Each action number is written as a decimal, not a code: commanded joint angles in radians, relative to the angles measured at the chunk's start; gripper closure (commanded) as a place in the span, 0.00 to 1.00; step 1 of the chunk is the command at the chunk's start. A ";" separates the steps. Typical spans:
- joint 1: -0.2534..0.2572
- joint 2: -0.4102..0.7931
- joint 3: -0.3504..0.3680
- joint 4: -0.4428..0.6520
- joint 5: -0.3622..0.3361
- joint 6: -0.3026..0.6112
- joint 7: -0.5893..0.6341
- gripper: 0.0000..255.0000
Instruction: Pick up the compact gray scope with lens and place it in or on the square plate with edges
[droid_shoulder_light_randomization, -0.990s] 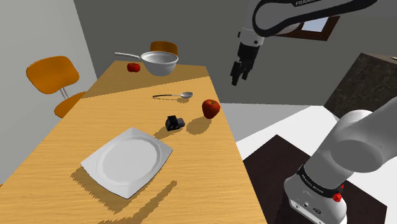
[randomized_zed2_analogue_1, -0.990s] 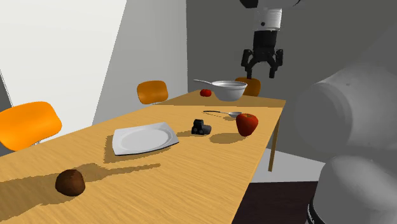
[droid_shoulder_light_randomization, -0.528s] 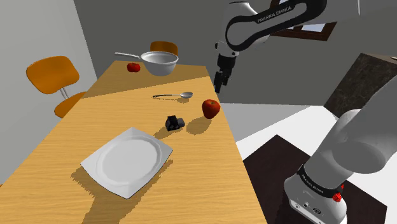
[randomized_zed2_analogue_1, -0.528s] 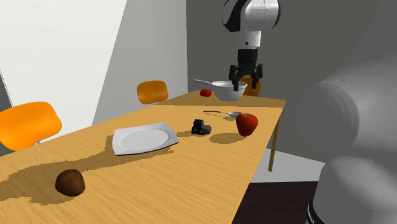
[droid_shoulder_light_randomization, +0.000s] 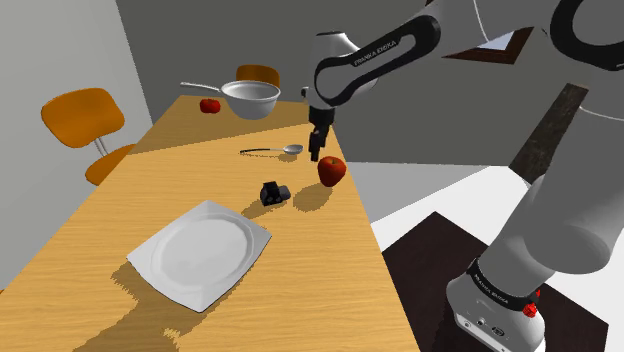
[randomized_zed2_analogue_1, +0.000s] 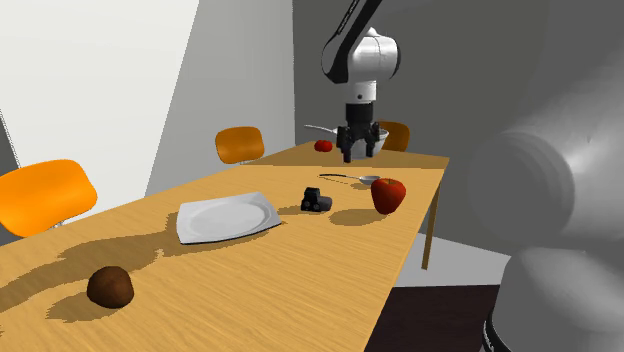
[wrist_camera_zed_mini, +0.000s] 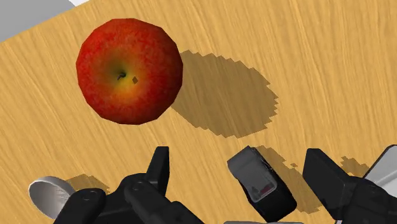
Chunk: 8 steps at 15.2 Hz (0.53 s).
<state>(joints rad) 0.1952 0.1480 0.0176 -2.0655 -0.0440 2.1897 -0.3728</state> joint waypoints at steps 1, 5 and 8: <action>0.013 0.064 0.014 0.039 -0.009 0.020 -0.026 0.00; 0.038 0.199 0.038 0.142 -0.035 0.042 -0.076 0.00; 0.059 0.299 0.056 0.224 -0.058 0.050 -0.111 0.00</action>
<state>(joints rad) 0.2467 0.4096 0.0674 -1.8710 -0.0935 2.2355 -0.4720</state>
